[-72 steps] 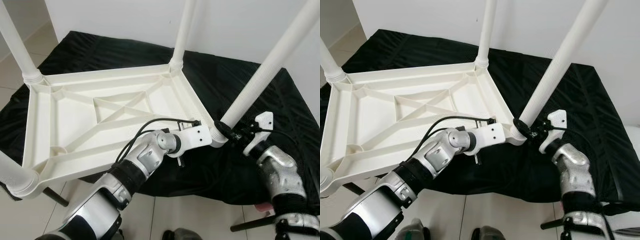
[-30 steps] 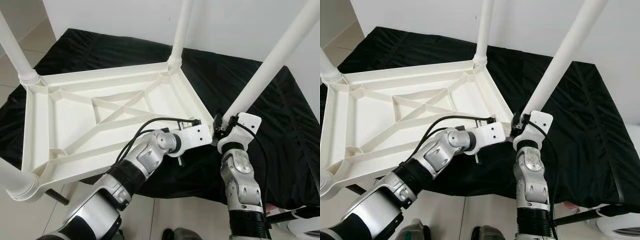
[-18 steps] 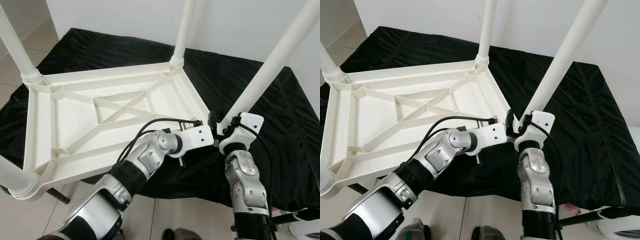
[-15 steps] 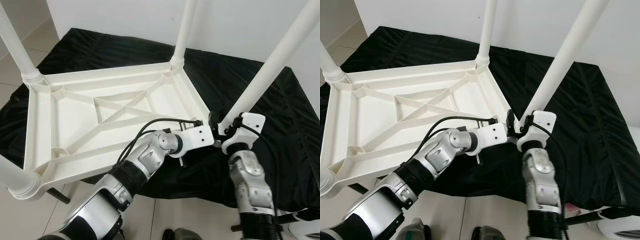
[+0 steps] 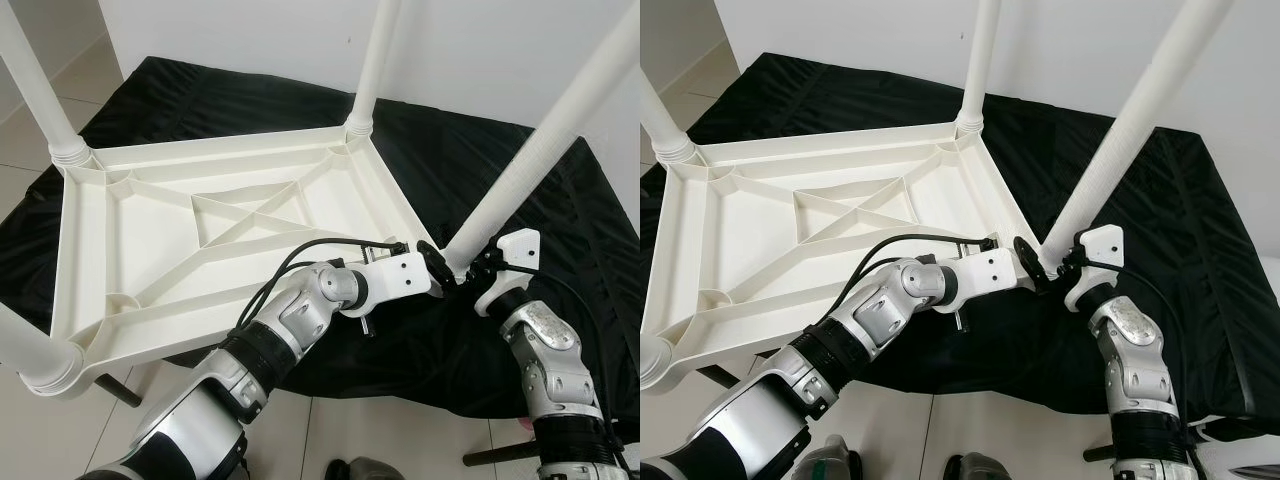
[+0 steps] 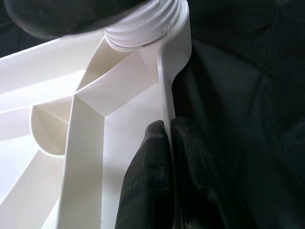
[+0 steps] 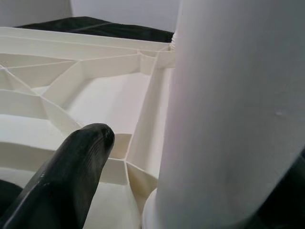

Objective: Building children table

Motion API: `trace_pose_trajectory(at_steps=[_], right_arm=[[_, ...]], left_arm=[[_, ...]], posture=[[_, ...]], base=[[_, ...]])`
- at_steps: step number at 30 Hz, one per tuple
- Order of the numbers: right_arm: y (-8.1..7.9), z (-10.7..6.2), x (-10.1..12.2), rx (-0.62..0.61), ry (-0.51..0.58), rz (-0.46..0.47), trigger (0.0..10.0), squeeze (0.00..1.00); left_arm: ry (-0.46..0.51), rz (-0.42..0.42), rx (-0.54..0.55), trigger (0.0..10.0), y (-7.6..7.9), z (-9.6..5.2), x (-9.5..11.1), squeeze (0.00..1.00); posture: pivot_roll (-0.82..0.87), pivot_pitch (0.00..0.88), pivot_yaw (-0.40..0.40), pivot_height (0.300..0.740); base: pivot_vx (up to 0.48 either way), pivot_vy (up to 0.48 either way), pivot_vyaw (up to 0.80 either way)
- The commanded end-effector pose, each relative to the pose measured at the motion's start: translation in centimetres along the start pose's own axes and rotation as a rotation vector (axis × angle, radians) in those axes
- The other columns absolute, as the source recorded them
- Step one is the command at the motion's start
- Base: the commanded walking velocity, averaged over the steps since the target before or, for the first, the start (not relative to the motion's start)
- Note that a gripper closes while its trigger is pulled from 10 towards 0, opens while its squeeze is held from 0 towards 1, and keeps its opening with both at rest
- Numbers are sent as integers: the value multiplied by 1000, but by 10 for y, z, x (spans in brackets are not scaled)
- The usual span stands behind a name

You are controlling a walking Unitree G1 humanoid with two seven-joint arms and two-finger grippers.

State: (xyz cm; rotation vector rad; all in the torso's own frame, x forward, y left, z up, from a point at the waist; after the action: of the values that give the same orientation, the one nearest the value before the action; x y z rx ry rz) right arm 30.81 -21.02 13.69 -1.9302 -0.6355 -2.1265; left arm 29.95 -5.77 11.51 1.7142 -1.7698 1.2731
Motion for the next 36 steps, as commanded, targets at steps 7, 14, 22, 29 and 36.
trace_pose_trajectory(at_steps=[7, 14, 22, 29, 36], right_arm=[[31, 3, -8, 27, -53, -34, 10000, 0], [45, 0, -12, 44, -75, -27, 10000, 0], [45, -2, -18, 85, -100, -23, 2902, 0], [42, -4, -25, 130, -105, -6, 0, 0], [38, -6, -28, 102, -95, 29, 10000, 0]], left_arm=[[-64, 15, -100, 10000, 16, 8, -11, 0], [-66, 15, -99, 10000, 15, 7, -11, 0], [-69, 17, -100, 10000, 14, 6, -12, 0], [-70, 18, -101, 10000, 13, 5, -12, 0], [-68, 19, -103, 10000, 13, 6, -12, 0]], posture=[[-18, 0, -67, 740], [-17, 4, -58, 740], [-16, 10, -51, 740], [-18, 14, -48, 740], [-18, 15, -48, 740]], base=[[0, 0, 0], [0, 0, 0], [0, 0, 0], [0, 0, 0], [0, 0, 0]])
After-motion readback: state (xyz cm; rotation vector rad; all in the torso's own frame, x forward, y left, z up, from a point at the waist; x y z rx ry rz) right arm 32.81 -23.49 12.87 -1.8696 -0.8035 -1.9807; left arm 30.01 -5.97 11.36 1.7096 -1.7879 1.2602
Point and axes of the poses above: a point about 5 cm out from each wrist's last joint towards the gripper, its own z axis pointing out of the wrist towards the gripper, its own x axis along the axis of the wrist's last joint, y = z × x, the point moved 2 cm from there along z, pointing out of the wrist towards the gripper, and after that the axes turned 4 degrees about -z, right-handed, at the moved point
